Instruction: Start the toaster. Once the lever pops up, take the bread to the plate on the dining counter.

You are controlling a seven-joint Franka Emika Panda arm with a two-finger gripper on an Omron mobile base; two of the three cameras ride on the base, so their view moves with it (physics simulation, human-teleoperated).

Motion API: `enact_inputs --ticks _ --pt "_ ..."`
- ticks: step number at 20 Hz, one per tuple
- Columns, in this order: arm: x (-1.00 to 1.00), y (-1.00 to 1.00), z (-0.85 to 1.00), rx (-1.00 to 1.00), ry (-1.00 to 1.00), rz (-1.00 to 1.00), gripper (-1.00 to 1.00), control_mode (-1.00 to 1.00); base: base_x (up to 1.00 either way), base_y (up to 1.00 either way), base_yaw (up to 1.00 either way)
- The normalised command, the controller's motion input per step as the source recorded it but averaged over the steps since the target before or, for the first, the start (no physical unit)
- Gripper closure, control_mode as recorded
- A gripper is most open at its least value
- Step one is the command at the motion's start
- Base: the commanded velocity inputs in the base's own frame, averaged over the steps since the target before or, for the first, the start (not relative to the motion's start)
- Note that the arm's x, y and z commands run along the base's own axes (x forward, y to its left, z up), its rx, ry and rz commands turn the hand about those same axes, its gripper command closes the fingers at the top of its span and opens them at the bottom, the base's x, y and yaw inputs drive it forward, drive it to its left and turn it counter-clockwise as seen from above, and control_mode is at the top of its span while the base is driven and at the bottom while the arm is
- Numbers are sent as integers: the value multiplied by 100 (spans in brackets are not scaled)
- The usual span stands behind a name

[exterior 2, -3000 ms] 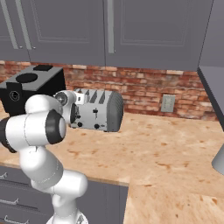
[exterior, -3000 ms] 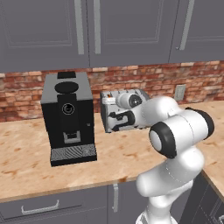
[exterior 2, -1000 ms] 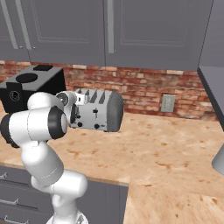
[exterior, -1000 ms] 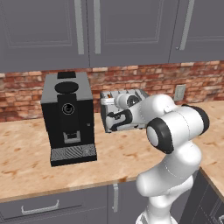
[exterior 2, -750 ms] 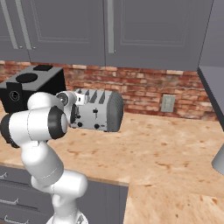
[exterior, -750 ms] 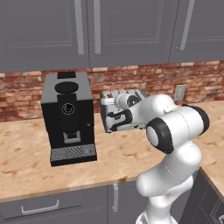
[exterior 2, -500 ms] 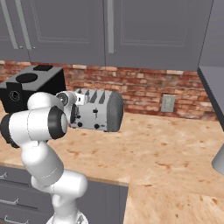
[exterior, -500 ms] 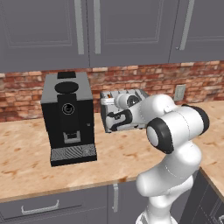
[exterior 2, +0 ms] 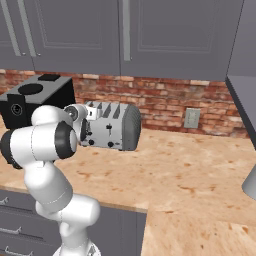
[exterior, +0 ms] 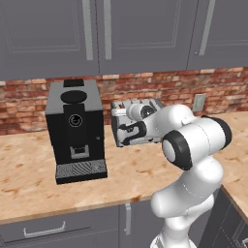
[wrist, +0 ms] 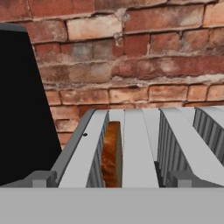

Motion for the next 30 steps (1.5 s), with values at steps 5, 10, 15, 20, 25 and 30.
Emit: enact_inputs --ticks 5,10,15,20,25,30 --pt "0 0 0 0 0 0 -100 -100 0 0 0" --pt "0 0 0 0 0 0 -100 -100 0 0 0" --pt "0 0 0 0 0 0 -100 -100 0 0 0" --pt "0 0 0 0 0 0 -100 -100 0 0 0" --pt "0 0 0 0 0 0 -100 -100 0 0 0" --pt "0 0 0 0 0 0 -100 -100 0 0 0"
